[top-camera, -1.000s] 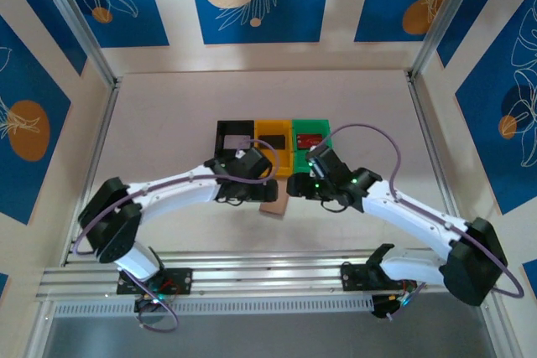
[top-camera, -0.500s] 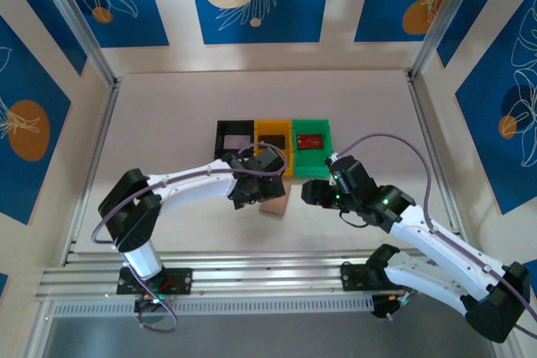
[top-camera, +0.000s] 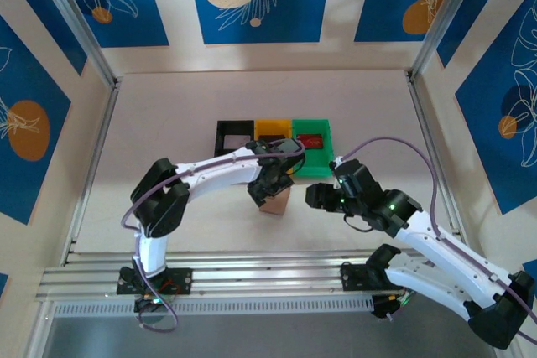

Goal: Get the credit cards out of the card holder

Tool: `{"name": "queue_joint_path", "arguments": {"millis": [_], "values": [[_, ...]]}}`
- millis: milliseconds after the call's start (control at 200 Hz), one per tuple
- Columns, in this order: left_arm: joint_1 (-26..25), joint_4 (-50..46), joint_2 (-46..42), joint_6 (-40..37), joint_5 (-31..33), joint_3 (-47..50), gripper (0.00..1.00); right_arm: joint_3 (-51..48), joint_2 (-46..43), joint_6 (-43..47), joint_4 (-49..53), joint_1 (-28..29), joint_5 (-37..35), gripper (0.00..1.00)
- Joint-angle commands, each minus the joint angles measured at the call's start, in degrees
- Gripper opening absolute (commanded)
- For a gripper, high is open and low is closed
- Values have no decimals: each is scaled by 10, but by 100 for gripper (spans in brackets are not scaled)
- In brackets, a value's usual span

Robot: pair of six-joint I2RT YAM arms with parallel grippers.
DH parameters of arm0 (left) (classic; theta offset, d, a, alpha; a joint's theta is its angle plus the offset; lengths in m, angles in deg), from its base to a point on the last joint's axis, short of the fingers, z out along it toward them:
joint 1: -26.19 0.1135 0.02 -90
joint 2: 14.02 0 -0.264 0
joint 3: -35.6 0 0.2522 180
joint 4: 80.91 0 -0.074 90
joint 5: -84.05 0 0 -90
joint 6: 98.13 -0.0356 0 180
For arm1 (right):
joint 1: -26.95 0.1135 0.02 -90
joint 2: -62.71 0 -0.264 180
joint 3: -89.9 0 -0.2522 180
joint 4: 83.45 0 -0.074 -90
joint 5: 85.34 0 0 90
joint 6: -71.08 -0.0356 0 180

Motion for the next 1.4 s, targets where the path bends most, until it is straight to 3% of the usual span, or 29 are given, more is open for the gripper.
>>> {"name": "queue_joint_path", "arguments": {"millis": [0,575,675,1165,1395], "values": [[-6,-64,11,136,-14,-20,72,-8,-17,-3,22,7,-1,57],[4,-34,61,188,-20,-8,67,-20,-62,-8,53,14,2,57],[7,-33,67,188,-19,-8,58,-23,-67,-9,56,15,3,57],[14,-34,71,176,-20,23,41,-31,-72,-16,57,17,12,57],[15,-29,68,168,-30,41,25,-30,-71,-18,61,18,16,57]]}}
